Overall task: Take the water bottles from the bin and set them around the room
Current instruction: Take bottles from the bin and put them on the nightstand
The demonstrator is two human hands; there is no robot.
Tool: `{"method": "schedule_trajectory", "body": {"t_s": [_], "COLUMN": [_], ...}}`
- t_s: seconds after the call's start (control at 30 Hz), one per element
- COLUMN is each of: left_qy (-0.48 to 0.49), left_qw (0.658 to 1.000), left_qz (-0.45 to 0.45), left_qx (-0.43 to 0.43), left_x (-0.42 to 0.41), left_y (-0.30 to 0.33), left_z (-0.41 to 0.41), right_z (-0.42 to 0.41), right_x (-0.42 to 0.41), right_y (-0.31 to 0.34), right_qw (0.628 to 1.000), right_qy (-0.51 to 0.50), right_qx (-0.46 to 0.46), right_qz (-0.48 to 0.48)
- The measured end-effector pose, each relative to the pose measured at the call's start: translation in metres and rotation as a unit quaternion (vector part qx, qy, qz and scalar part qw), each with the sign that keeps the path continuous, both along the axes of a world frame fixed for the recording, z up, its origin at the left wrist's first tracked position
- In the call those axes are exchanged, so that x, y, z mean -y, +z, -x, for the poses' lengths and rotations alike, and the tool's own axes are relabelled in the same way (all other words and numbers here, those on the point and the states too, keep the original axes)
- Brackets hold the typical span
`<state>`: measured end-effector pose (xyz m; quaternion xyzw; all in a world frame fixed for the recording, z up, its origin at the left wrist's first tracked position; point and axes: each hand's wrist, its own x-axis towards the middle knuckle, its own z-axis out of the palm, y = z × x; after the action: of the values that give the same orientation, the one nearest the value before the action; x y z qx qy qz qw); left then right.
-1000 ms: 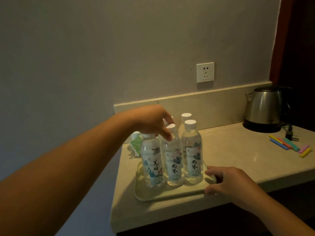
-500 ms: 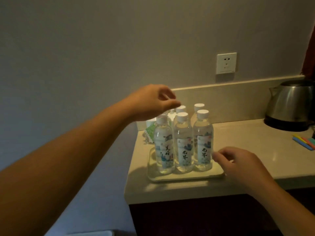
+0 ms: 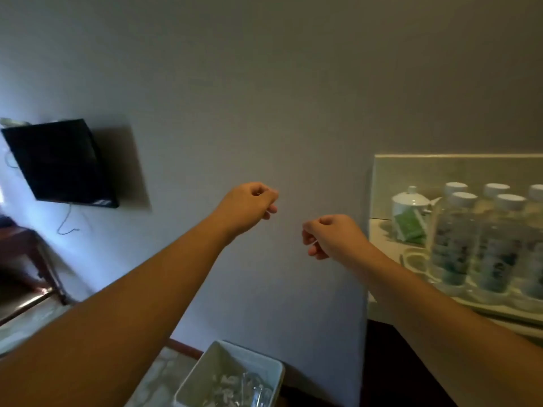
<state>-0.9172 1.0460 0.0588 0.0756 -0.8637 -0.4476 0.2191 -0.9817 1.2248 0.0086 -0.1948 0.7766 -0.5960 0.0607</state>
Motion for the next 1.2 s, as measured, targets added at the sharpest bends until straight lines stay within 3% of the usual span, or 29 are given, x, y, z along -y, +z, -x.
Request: {"method": "schedule_trajectory", "body": {"t_s": [0.23, 0.5, 0.8, 1.03, 1.2], "left_qy": [0.099, 0.139, 0.130, 0.110, 0.113], "left_qw": [0.975, 0.951, 0.936, 0.926, 0.904], "left_qz": [-0.196, -0.271, -0.286, -0.269, -0.326], "left_qx": [-0.018, 0.047, 0.157, 0.241, 0.251], "left_x": [0.149, 0.268, 0.342, 0.403, 0.435], "left_y": [-0.056, -0.139, -0.232, -0.333, -0.445], "left_z": [-0.081, -0.108, -0.008, 0.114, 0.194], "right_z": [-0.034, -0.079, 0.017, 0.136, 0.197], "right_x": [0.187, 0.308, 0.368, 0.432, 0.463], "right_y": [-0.016, -0.074, -0.162, -0.280, -0.388], "right_qw": [0.988, 0.965, 0.960, 0.943, 0.930], "right_qy": [0.007, -0.018, -0.079, -0.107, -0.132], "right_qx": [0.136, 0.239, 0.264, 0.315, 0.341], "right_qz": [0.068, 0.110, 0.044, 0.033, 0.017]}}
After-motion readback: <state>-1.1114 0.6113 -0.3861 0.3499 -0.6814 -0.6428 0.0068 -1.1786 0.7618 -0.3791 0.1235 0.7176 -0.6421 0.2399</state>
